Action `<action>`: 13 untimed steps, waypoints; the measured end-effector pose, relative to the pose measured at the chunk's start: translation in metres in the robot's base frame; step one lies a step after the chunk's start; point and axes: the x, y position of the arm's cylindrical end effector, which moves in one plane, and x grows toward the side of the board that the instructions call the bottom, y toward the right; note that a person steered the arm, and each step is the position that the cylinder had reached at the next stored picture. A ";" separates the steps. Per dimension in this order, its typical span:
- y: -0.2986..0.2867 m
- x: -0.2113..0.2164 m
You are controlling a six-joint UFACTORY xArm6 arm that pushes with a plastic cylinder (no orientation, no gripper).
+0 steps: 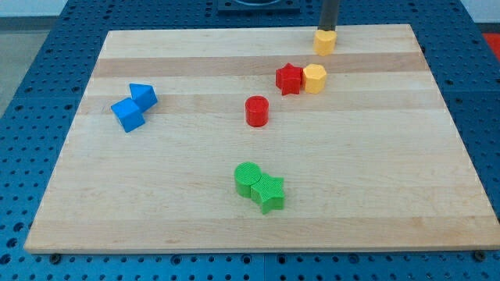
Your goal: Move the red circle towards the blue cube
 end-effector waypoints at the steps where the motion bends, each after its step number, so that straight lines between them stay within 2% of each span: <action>1: -0.005 0.000; 3: 0.024 -0.001; 6: 0.021 0.014; 10: -0.055 0.042; 13: -0.080 0.041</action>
